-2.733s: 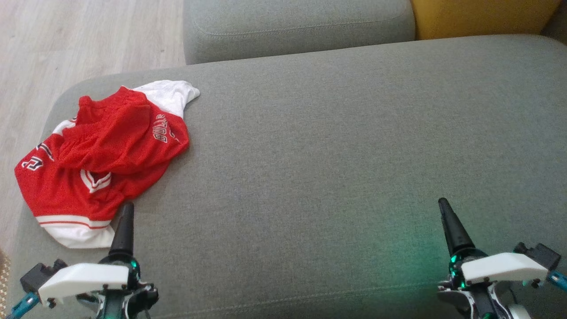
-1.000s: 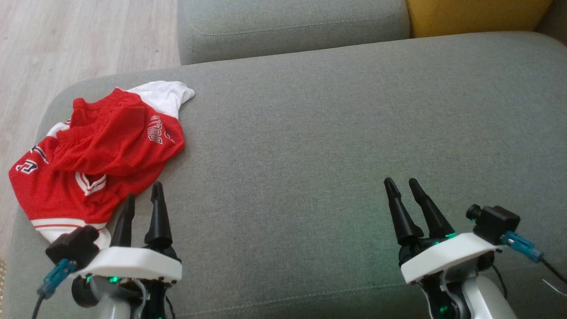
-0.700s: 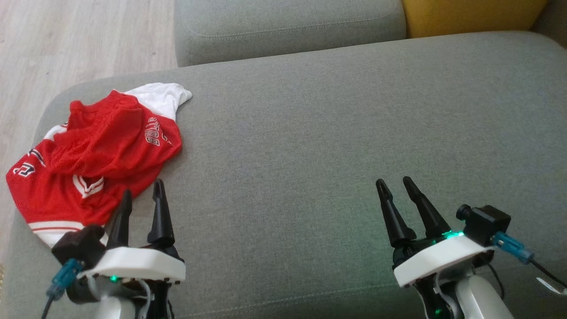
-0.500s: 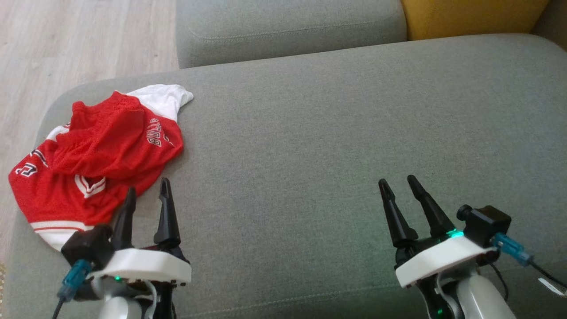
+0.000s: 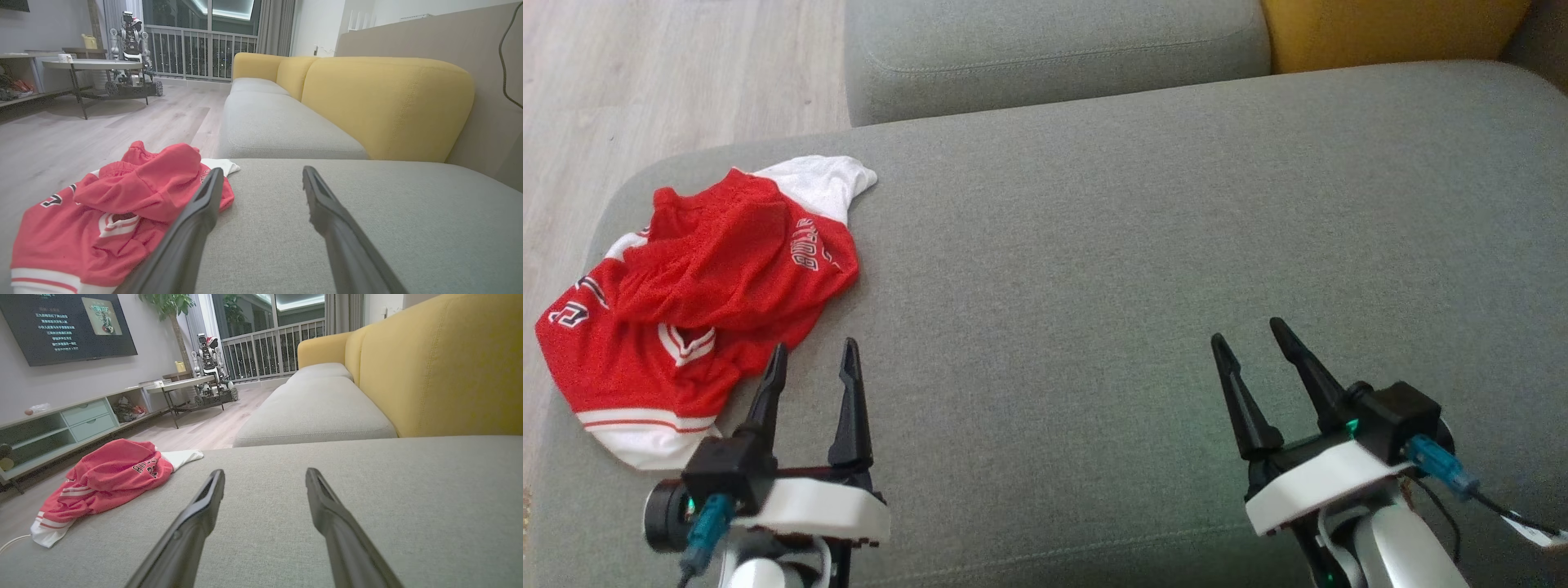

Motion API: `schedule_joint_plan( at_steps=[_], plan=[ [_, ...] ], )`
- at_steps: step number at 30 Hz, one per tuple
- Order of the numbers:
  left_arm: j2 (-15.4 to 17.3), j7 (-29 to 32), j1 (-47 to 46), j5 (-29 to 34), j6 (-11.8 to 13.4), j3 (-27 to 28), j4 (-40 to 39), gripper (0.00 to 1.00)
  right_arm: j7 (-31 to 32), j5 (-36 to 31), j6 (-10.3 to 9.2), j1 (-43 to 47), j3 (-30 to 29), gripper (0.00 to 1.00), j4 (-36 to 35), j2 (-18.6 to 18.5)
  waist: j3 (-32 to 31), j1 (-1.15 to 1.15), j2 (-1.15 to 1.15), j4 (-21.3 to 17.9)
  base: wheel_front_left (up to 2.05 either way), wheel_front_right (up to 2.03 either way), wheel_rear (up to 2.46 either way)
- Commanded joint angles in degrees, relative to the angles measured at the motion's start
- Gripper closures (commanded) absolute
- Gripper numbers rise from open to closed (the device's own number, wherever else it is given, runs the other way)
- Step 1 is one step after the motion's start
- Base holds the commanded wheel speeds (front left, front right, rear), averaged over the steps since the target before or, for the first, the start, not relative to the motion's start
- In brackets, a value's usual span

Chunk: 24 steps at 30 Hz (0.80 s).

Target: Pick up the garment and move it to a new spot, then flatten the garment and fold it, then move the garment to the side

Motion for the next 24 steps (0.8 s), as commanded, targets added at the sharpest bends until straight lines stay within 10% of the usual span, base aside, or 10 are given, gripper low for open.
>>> schedule_joint_plan(
  at_steps=[1,24],
  plan=[
    [0.82,-0.77,-1.89,1.62,0.6,1.18,-2.46,0.0,-0.86,-1.66,-0.01,-3.43,1.07,0.0,-2.22,-0.51,0.01,0.0,0.0,-0.06,0.0,0.0,0.0],
    [0.11,-2.7,-1.19,7.99,-0.74,0.75,-0.57,0.0,-2.81,-11.03,-0.01,-3.76,1.88,0.0,-2.1,-0.56,-0.38,0.0,0.0,-0.71,0.0,0.0,0.0]
  ],
)
